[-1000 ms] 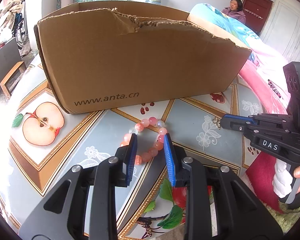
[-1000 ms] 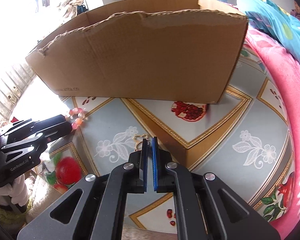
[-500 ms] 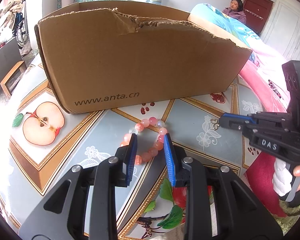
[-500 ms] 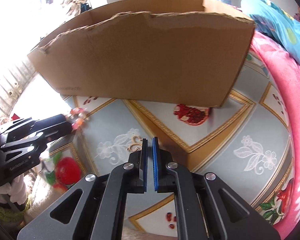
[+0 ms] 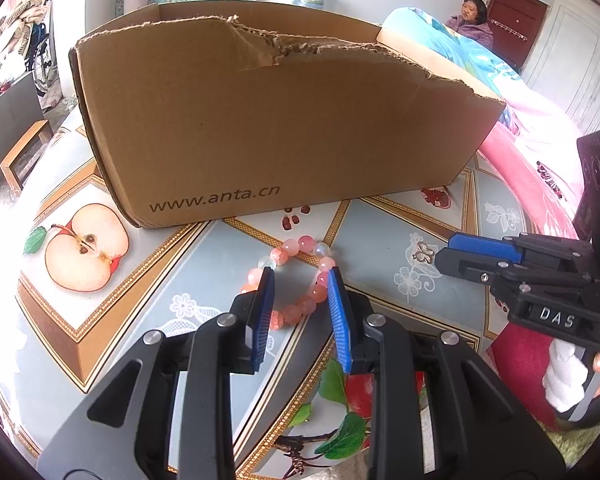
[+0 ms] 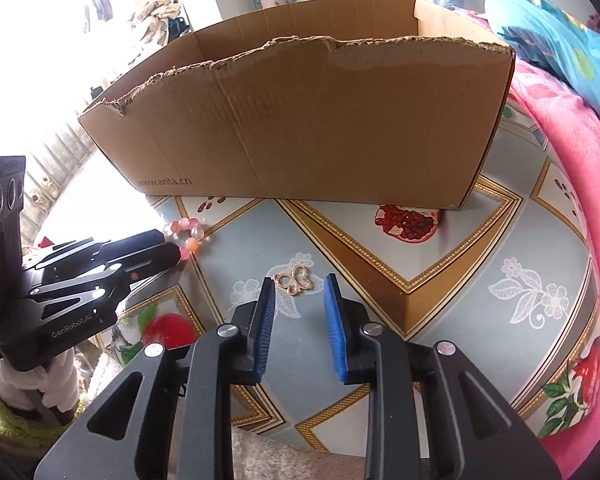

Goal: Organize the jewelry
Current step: 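Close the left tool on the pink bead bracelet while the right tool grasps the gold charm, then carry the bracelet with the left tool while the right tool carries the charm over the box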

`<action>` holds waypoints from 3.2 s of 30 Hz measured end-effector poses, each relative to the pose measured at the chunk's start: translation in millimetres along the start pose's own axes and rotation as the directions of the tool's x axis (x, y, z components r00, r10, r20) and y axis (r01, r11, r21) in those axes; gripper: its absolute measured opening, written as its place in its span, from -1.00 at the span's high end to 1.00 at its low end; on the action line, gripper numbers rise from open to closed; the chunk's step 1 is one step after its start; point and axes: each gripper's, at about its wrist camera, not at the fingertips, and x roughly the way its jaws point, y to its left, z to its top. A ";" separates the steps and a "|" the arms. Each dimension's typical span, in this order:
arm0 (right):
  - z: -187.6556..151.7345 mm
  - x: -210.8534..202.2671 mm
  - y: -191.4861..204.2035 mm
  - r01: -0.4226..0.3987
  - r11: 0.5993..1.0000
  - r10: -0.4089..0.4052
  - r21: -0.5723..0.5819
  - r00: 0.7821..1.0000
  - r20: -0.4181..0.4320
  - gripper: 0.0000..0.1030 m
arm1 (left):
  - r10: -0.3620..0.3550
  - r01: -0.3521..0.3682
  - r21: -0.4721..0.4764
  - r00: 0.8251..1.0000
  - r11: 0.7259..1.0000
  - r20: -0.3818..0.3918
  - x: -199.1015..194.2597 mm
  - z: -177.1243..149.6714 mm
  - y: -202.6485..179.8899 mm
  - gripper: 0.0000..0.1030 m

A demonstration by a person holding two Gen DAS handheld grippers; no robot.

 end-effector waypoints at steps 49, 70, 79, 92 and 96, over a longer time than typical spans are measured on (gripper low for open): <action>7.6 -3.3 1.1 0.053 0.998 -0.056 0.025 0.989 0.135 0.61 | 0.132 -0.130 0.194 0.991 0.972 0.007 3.9 2.2 -25.2 0.27; 35.3 -45.7 -13.4 -0.031 0.996 0.015 0.081 0.980 0.199 0.61 | -0.051 0.046 0.129 0.998 0.991 0.036 -58.5 46.1 -15.3 0.84; 93.2 -107.8 -17.3 -0.050 0.998 0.033 0.036 0.931 0.363 0.61 | -0.248 0.227 0.141 0.957 0.963 0.149 -124.3 97.4 -21.7 0.84; 192.7 -77.7 -44.1 -0.099 0.995 0.103 -0.031 0.959 0.264 0.61 | -0.317 0.311 0.088 0.946 0.947 0.067 -45.9 193.0 -49.9 0.84; 200.1 -61.4 -54.3 -0.112 0.994 0.114 -0.019 0.969 0.220 0.61 | -0.275 0.280 0.065 0.959 0.958 -0.067 10.4 197.4 -60.9 0.84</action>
